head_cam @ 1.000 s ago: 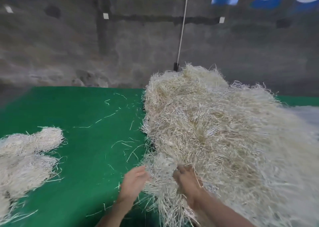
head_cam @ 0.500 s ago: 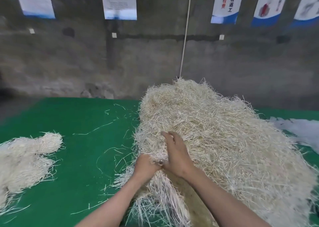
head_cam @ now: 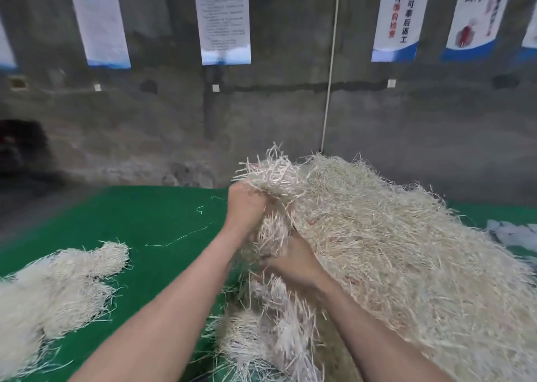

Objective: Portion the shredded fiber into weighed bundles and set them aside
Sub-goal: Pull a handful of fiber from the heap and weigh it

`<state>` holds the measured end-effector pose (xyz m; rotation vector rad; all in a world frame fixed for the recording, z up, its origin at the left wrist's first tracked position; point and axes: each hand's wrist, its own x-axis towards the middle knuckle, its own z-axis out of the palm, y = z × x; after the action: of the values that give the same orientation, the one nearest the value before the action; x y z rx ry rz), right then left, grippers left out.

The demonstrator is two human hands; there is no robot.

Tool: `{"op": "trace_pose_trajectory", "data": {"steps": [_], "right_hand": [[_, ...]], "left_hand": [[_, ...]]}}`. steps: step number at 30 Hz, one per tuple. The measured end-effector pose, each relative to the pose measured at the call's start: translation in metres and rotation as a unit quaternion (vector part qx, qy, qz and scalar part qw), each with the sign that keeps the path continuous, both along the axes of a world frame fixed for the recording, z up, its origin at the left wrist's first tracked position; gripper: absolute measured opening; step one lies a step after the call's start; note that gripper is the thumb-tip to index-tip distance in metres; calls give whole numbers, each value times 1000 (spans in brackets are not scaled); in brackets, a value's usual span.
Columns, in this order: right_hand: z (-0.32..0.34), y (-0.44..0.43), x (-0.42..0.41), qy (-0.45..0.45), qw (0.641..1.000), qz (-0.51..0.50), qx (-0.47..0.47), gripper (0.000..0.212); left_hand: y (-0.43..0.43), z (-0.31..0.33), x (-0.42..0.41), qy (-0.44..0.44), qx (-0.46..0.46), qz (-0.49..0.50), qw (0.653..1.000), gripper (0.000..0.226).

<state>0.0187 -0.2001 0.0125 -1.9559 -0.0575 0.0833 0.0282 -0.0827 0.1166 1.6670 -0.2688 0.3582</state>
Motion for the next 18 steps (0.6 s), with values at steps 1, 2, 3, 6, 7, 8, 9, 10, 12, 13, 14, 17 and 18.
{"op": "trace_pose_trajectory", "data": {"steps": [1, 2, 3, 6, 7, 8, 9, 10, 12, 13, 14, 17, 18], "right_hand": [[-3, -3, 8, -28, 998, -45, -12, 82], [-1, -9, 12, -61, 992, -83, -71, 74], [-2, -20, 15, -84, 975, -112, -175, 65], [-22, -48, 13, -108, 906, -126, -389, 69], [-28, -51, 7, -94, 902, -105, -409, 76], [-32, -52, 4, -85, 899, -81, -422, 83], [-34, -50, 1, -80, 906, -63, -411, 91], [-33, -46, 1, -97, 917, -49, -385, 96], [-19, -30, 4, -171, 934, -60, -309, 91], [-10, -18, 8, -208, 940, -73, -261, 85], [0, -4, 10, -223, 950, -71, -207, 78], [9, 36, 15, -184, 975, -47, -119, 55], [1, 41, 18, -199, 963, -36, -176, 38]], "left_hand": [[0, 3, 2, -14, -9, 9, 1000, 39], [2, 6, 3, -19, -20, 21, 999, 42], [4, 7, 4, -21, -27, 35, 999, 38], [14, -10, 15, 18, -57, 81, 995, 15], [17, -17, 15, 36, -66, 94, 993, 20], [19, -23, 17, 46, -75, 99, 991, 16], [20, -26, 19, 56, -75, 105, 990, 10], [21, -27, 20, 69, -76, 103, 989, 13], [22, -24, 24, 106, -92, 72, 987, 17], [21, -22, 26, 123, -97, 55, 986, 20], [20, -19, 28, 140, -104, 40, 984, 31], [14, -11, 32, 169, -136, 15, 976, 48], [14, -7, 32, 160, -154, 21, 975, 38]]}}
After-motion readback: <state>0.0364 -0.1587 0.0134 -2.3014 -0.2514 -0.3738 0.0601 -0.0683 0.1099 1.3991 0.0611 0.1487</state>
